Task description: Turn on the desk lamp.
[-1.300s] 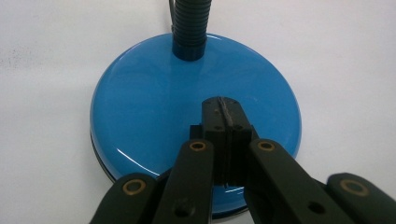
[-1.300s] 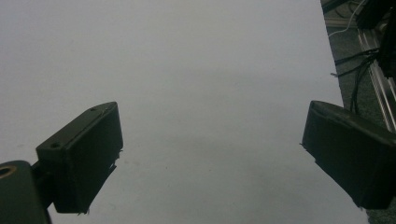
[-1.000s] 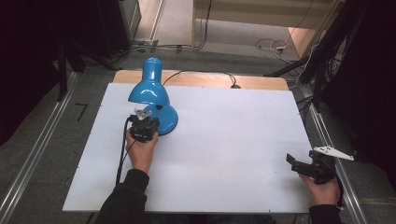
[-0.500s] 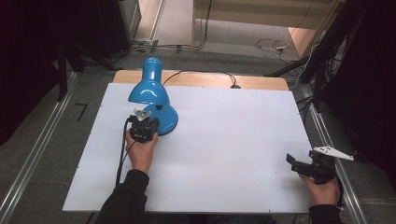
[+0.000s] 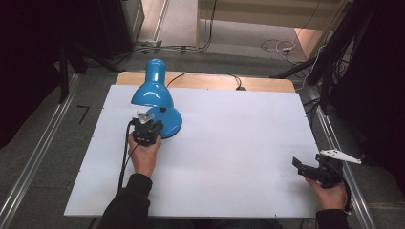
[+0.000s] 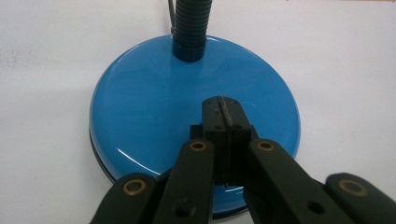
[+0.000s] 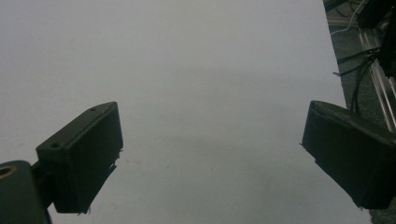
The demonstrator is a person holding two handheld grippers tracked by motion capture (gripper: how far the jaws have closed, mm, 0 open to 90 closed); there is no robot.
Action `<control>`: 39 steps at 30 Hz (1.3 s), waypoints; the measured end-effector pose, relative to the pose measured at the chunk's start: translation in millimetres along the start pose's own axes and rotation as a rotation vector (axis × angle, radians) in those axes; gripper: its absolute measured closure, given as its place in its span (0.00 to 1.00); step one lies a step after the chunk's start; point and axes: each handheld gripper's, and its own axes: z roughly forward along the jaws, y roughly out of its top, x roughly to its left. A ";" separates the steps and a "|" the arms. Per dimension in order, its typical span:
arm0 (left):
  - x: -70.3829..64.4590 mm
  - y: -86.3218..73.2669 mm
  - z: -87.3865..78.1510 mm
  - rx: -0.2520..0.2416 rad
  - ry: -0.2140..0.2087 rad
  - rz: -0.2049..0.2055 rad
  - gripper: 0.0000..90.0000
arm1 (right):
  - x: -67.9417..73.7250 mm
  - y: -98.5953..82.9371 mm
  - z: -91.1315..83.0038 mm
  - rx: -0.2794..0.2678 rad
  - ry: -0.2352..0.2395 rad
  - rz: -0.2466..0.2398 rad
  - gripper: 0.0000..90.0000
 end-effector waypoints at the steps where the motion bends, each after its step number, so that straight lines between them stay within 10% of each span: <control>1: 0.1 0.0 0.0 0.000 0.000 -0.004 1.00 | -0.2 -0.1 0.1 -0.001 0.000 -0.002 0.04; 39: -0.3 -5.7 -3.9 -0.007 0.000 0.006 1.00 | 1.7 0.5 -0.1 0.000 0.000 -0.005 0.04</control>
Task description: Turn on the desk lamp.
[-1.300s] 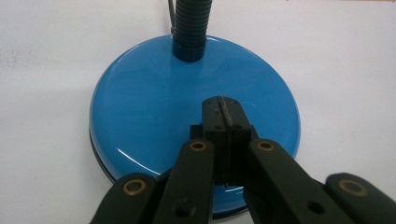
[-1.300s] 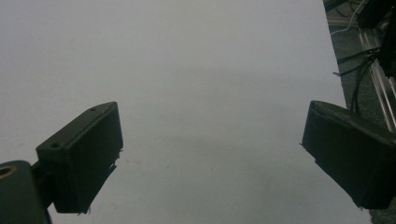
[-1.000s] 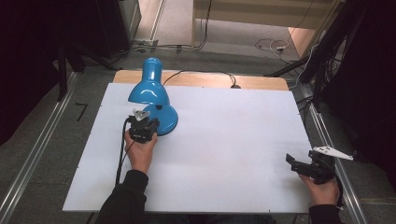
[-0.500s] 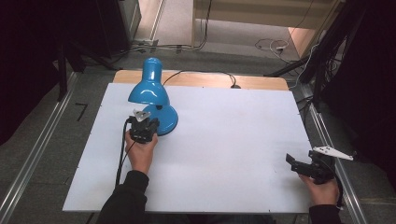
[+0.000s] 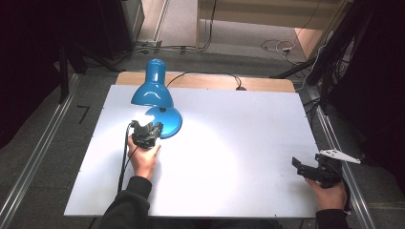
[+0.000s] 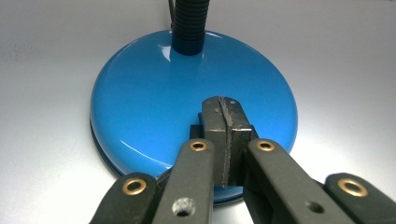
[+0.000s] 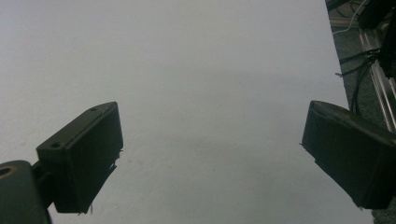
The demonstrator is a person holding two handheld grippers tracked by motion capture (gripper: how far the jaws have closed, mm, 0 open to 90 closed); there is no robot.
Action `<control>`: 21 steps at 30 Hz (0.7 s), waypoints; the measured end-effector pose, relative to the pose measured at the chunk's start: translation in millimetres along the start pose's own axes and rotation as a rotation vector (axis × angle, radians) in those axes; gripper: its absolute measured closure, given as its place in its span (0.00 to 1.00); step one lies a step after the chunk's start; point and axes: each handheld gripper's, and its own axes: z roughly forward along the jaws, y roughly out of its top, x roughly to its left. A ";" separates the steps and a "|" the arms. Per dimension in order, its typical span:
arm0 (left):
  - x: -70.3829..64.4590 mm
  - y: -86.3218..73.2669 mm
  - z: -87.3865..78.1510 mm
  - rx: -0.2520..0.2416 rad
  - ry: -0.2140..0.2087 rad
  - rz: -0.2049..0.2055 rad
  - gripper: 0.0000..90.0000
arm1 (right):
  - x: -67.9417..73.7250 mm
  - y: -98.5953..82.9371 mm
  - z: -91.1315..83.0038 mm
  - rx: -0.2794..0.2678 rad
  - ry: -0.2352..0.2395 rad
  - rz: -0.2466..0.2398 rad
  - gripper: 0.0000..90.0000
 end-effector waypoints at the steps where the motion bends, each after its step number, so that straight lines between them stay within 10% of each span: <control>1: 0.2 0.1 0.0 0.000 -0.001 0.001 1.00 | 0.0 0.0 0.0 0.000 0.000 0.000 0.04; 13: 3.7 4.1 -11.2 -0.039 -0.046 -0.015 1.00 | -1.9 -0.4 1.5 0.006 -0.004 0.000 0.04; 21: 2.1 5.3 -16.9 -0.048 -0.047 -0.026 0.63 | -1.3 -0.3 1.4 0.004 -0.003 -0.004 0.04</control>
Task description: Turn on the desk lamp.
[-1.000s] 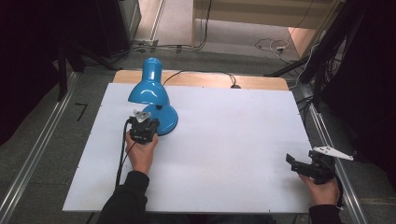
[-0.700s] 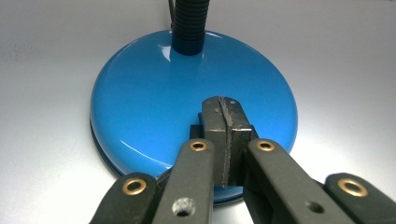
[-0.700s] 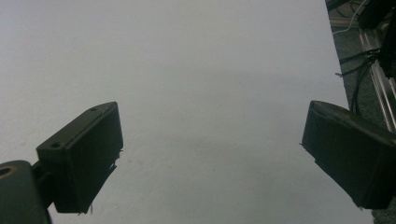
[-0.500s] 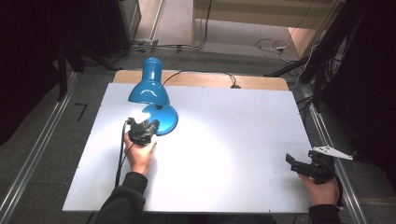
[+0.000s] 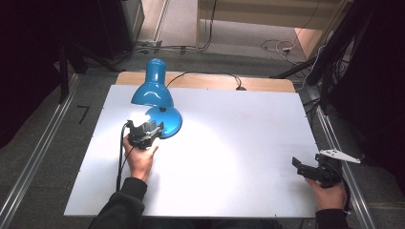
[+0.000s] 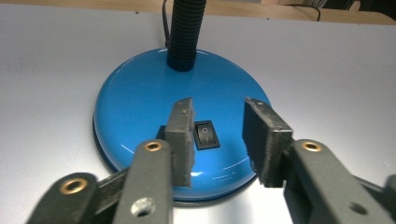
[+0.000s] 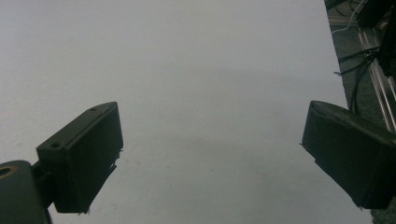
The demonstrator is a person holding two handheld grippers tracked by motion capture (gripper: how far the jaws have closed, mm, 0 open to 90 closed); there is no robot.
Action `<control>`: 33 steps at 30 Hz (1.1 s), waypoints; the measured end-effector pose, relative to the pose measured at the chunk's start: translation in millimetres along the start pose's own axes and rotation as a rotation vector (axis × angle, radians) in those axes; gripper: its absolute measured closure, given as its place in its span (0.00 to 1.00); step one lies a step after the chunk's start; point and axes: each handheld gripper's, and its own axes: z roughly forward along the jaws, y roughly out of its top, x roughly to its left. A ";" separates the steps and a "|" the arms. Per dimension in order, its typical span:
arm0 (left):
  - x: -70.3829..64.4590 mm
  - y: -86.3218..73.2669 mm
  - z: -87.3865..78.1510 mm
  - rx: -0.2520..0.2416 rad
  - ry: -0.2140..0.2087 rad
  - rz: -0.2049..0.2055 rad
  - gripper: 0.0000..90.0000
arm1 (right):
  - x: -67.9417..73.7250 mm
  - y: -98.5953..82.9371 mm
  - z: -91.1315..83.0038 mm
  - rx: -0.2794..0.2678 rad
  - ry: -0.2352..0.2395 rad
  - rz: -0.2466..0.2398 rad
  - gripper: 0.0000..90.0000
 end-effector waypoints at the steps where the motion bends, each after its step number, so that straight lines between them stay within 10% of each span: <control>1: -0.9 0.2 -0.7 -0.002 0.002 0.009 0.63 | 0.0 0.0 0.0 0.000 0.000 0.000 0.04; 3: -3.4 -0.3 -1.2 0.001 0.008 0.016 0.43 | 0.2 -0.1 -0.1 0.000 0.000 0.001 0.04; 7: -4.4 -3.5 -2.4 0.018 0.016 0.023 0.33 | -0.2 -0.2 -0.7 0.001 0.001 0.006 0.04; 33: 3.3 -15.3 -22.8 0.036 0.024 0.030 0.26 | -0.9 -1.0 -1.9 -0.002 0.003 0.008 0.04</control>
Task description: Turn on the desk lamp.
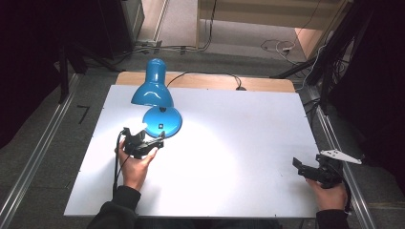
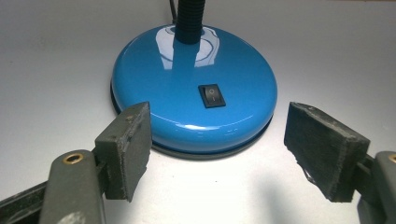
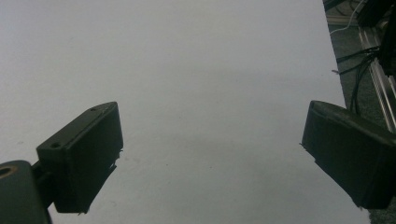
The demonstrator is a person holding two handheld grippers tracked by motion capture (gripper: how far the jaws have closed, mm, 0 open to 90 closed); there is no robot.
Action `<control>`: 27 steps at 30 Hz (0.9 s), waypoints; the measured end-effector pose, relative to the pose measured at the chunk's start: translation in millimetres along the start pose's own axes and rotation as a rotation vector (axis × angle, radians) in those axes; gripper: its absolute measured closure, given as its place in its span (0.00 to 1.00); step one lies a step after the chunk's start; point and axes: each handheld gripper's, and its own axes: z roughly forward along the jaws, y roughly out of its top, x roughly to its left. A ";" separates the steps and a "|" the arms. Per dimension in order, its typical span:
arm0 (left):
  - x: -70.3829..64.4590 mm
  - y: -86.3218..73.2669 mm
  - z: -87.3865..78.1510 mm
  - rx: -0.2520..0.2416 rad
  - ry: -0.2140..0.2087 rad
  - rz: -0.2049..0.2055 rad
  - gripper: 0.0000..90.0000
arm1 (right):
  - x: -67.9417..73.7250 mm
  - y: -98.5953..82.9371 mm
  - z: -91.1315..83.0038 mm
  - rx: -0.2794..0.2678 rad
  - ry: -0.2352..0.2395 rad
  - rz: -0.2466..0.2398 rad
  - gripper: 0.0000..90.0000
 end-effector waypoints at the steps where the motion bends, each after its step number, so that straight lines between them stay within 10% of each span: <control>1: 0.8 -0.3 -1.2 0.001 0.002 0.002 0.26 | 0.1 0.0 -0.4 0.000 0.000 -0.002 0.04; 27: 33.2 -20.4 -43.6 0.015 0.082 -0.030 0.25 | -1.4 -0.6 -2.1 -0.004 -0.001 0.002 0.04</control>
